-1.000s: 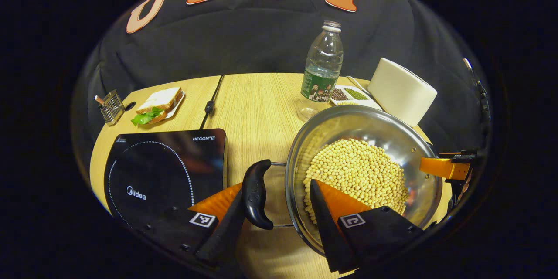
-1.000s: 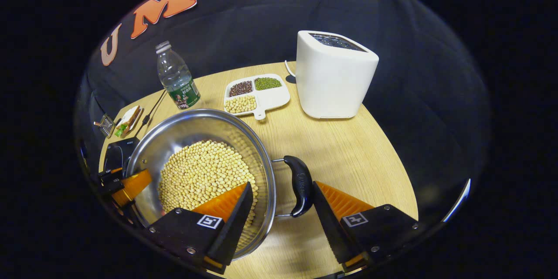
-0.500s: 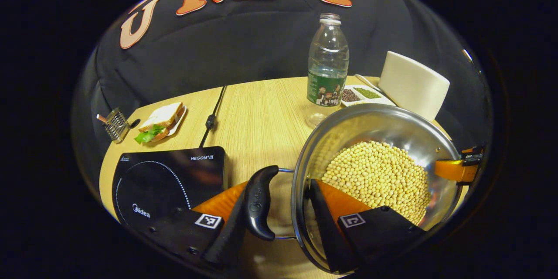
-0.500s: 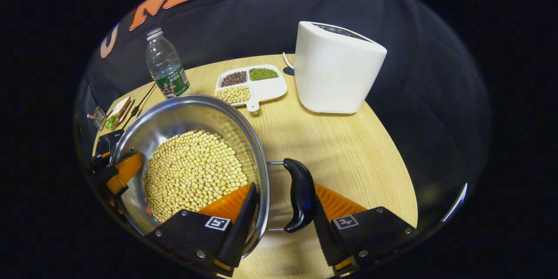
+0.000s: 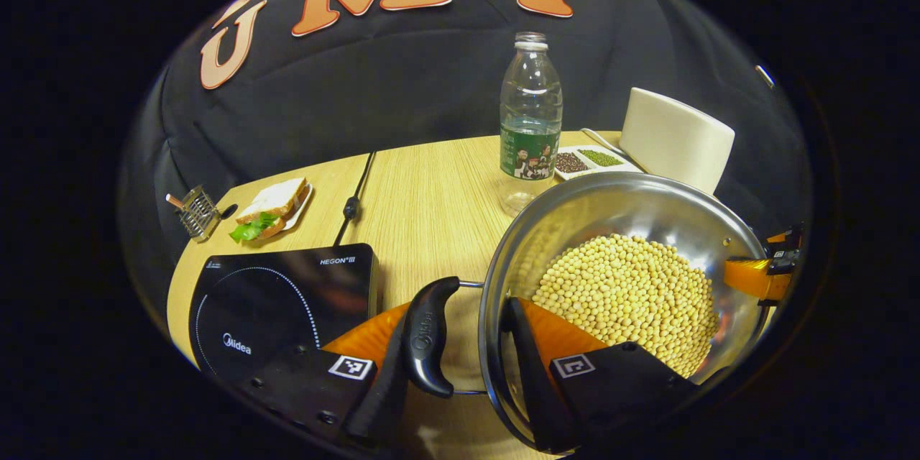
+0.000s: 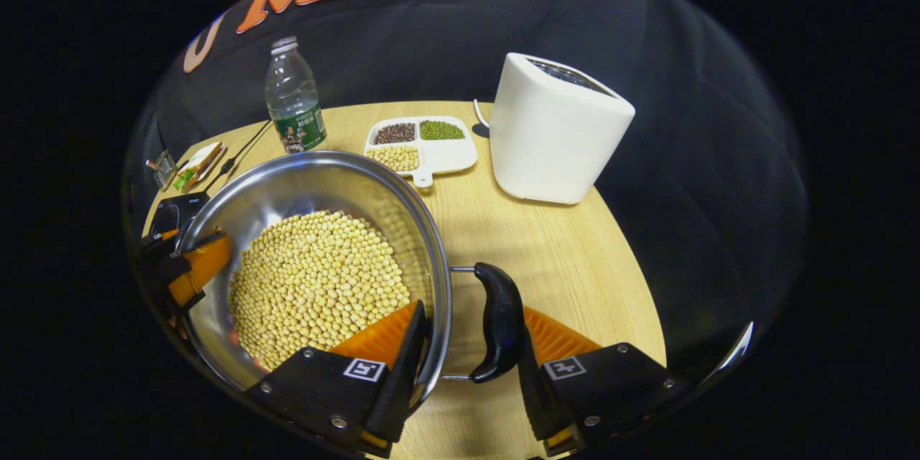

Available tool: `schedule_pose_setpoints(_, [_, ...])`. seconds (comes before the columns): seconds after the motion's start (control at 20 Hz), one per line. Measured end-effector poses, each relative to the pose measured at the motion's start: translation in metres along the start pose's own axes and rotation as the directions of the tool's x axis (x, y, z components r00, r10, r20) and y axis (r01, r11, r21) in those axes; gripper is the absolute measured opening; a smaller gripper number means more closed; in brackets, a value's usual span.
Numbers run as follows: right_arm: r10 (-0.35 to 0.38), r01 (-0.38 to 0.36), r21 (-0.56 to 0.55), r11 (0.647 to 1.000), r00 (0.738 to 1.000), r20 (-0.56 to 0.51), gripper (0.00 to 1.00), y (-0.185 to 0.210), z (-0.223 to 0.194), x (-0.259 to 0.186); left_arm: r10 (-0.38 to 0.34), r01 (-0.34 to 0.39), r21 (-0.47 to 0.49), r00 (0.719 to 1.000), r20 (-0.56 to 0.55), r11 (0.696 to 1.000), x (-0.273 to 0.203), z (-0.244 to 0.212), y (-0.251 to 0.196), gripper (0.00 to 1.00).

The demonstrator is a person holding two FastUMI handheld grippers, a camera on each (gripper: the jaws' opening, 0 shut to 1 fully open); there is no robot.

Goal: First push the handle of the pot to place it horizontally, then grasp the pot with both hands and set it on the induction cooktop.

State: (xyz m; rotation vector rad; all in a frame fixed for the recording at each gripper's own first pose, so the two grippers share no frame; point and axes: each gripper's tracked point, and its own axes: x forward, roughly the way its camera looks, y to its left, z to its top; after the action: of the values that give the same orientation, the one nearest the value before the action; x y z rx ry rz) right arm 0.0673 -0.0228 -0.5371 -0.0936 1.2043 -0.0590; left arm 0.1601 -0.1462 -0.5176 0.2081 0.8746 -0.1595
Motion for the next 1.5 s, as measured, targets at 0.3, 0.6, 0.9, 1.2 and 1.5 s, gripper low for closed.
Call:
schedule_pose_setpoints(0.3, [0.030, -0.028, -0.025, 0.999, 0.997, 0.067, 0.65, 0.017, 0.019, -0.037, 0.026, -0.025, -0.020, 0.998, 0.053, 0.999, -0.042, 0.019, 0.029, 0.73])
schedule_pose_setpoints(0.6, [0.093, -0.087, -0.055, 0.995, 0.989, 0.119, 0.65, 0.059, 0.033, -0.076, 0.082, -0.080, -0.030, 0.991, 0.107, 0.996, -0.091, 0.034, 0.083, 0.76])
schedule_pose_setpoints(0.9, [0.157, -0.142, -0.111, 0.984, 0.977, 0.142, 0.65, 0.114, 0.046, -0.101, 0.159, -0.152, -0.060, 0.979, 0.129, 0.987, -0.127, 0.034, 0.136, 0.76])
schedule_pose_setpoints(1.2, [0.219, -0.191, -0.169, 0.967, 0.961, 0.166, 0.65, 0.173, 0.054, -0.117, 0.235, -0.225, -0.092, 0.964, 0.125, 0.970, -0.158, 0.023, 0.196, 0.79])
schedule_pose_setpoints(1.5, [0.268, -0.229, -0.209, 0.951, 0.946, 0.182, 0.65, 0.230, 0.061, -0.128, 0.302, -0.286, -0.134, 0.945, 0.124, 0.949, -0.193, 0.011, 0.260, 0.76])
